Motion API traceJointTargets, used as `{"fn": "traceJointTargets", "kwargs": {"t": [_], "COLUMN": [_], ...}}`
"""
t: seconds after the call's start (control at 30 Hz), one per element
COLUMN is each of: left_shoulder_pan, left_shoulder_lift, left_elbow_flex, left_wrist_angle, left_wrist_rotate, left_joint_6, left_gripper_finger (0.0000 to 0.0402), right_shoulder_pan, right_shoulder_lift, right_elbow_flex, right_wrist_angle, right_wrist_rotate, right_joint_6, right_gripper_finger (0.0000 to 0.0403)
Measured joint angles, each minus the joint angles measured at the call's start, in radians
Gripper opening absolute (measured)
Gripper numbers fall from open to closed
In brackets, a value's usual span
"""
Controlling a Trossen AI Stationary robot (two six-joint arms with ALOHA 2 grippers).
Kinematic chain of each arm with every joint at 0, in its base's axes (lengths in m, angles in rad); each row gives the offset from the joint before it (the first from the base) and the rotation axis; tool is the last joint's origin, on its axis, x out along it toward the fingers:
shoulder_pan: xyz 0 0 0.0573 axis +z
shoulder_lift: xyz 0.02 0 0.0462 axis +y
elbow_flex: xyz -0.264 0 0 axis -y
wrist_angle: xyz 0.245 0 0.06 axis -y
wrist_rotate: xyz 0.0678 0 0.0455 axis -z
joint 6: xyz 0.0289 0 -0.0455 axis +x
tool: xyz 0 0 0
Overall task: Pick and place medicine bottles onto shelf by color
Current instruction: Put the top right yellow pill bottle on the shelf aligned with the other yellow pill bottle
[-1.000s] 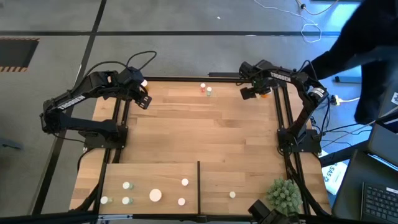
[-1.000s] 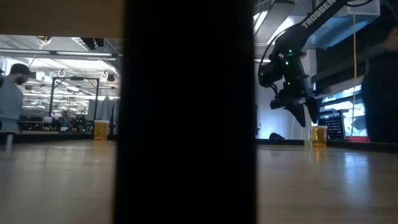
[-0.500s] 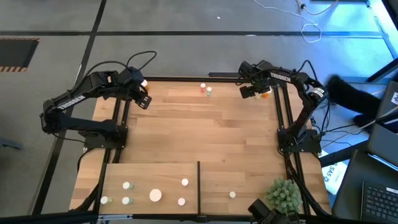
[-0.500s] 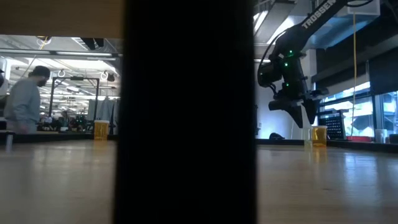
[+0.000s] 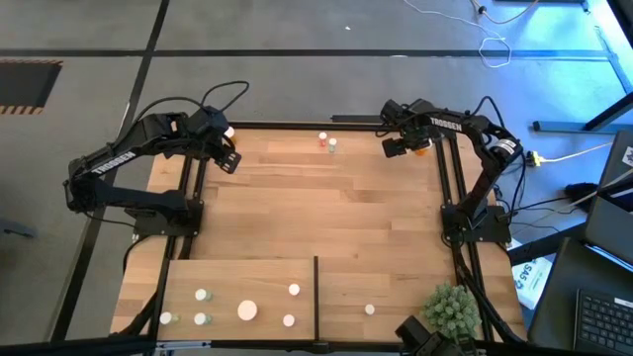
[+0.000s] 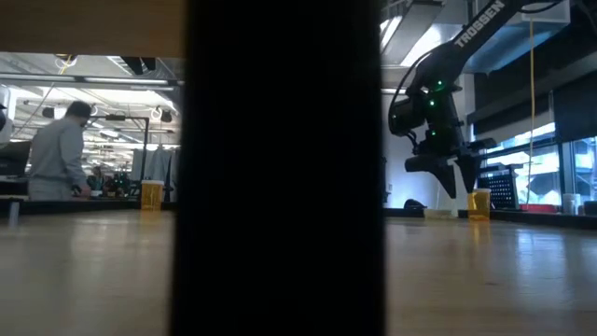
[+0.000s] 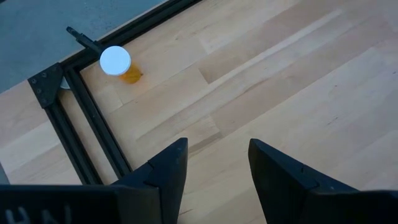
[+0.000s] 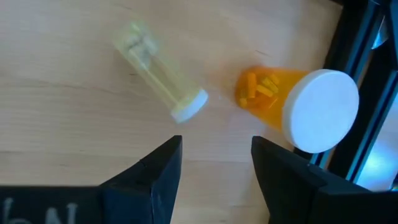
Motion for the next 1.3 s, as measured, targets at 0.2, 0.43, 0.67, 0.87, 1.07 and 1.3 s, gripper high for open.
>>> {"fn": "traceJointTargets", "kwargs": {"t": [0.2,0.43,0.67,0.87,1.07,1.3], "left_shoulder_pan": [0.000,0.000,0.000,0.000,0.000,0.000], "left_shoulder_lift": [0.000,0.000,0.000,0.000,0.000,0.000], "left_elbow_flex": [0.000,0.000,0.000,0.000,0.000,0.000], "left_wrist_angle": [0.000,0.000,0.000,0.000,0.000,0.000], "left_wrist_rotate": [0.001,0.002,0.002,0.002,0.002,0.002], "left_joint_6": [0.000,0.000,0.000,0.000,0.000,0.000], "left_gripper_finger": [0.0165,0.0165,0.0165,0.0165,0.0165,0.0165], "right_shoulder_pan": [0.000,0.004,0.003,0.003,0.002,0.002], "right_shoulder_lift": [0.000,0.000,0.000,0.010,0.014,0.035], "right_elbow_flex": [0.004,-0.013,-0.036,-0.047,-0.047,-0.047], "right_wrist_angle": [0.040,0.171,0.188,0.219,0.224,0.221], "right_wrist_rotate": [-0.006,-0.098,-0.095,-0.084,-0.084,-0.073], "right_joint_6": [-0.076,-0.190,-0.216,-0.269,-0.273,-0.263], "right_gripper_finger": [0.0197,0.0197,0.0197,0.0197,0.0197,0.0197]}}
